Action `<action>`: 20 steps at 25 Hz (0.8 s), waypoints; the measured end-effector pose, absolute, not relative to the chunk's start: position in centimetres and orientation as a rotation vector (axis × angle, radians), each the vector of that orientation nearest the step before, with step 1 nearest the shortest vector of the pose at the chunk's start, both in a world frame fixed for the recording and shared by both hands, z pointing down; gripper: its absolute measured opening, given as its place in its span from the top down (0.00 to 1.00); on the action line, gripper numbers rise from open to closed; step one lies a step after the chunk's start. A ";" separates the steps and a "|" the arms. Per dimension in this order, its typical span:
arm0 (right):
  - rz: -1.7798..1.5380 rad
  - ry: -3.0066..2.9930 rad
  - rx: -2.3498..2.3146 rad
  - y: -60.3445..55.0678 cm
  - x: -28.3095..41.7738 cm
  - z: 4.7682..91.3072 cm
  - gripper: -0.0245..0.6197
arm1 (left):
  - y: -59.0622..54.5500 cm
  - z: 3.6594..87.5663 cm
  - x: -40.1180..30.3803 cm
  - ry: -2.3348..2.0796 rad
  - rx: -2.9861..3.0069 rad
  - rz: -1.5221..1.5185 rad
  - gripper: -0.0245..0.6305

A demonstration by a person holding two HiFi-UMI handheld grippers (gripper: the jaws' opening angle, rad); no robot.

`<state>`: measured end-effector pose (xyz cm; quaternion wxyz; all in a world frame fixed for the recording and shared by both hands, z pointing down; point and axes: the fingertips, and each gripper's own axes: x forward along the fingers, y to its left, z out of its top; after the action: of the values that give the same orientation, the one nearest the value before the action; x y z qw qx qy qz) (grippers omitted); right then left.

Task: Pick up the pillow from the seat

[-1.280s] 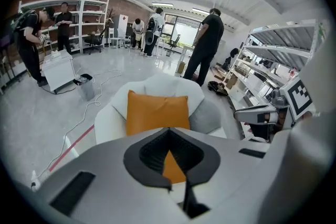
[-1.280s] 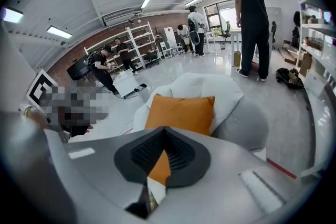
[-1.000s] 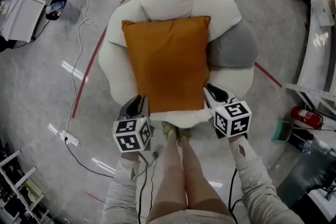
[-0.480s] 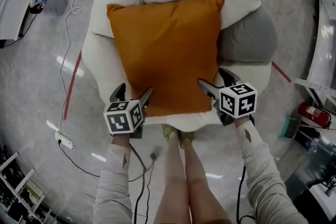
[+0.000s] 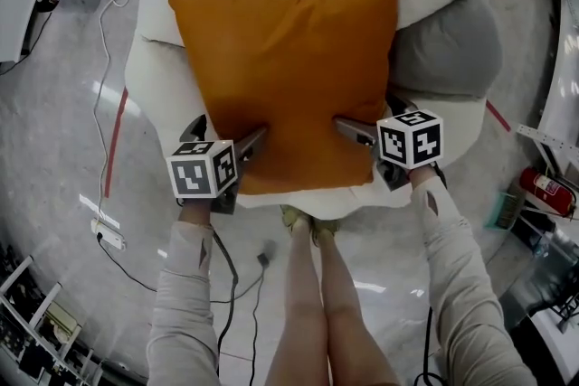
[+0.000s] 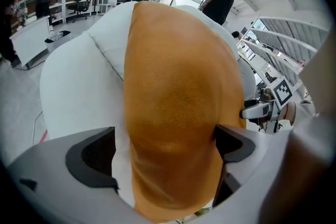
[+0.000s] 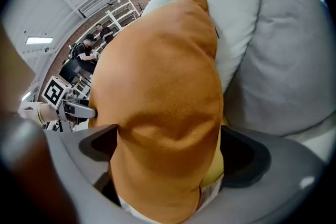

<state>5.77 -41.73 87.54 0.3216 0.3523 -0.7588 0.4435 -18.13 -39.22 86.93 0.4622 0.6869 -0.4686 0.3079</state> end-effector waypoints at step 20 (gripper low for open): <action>1.205 -2.014 0.857 -43.2 4.3 92.1 0.11 | -40.7 89.6 -14.6 -0.957 1.780 0.811 0.11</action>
<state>4.34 -43.20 92.06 0.3163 0.3253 -0.7647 0.4575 -14.59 -40.73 89.58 0.4637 0.7242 -0.3893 0.3301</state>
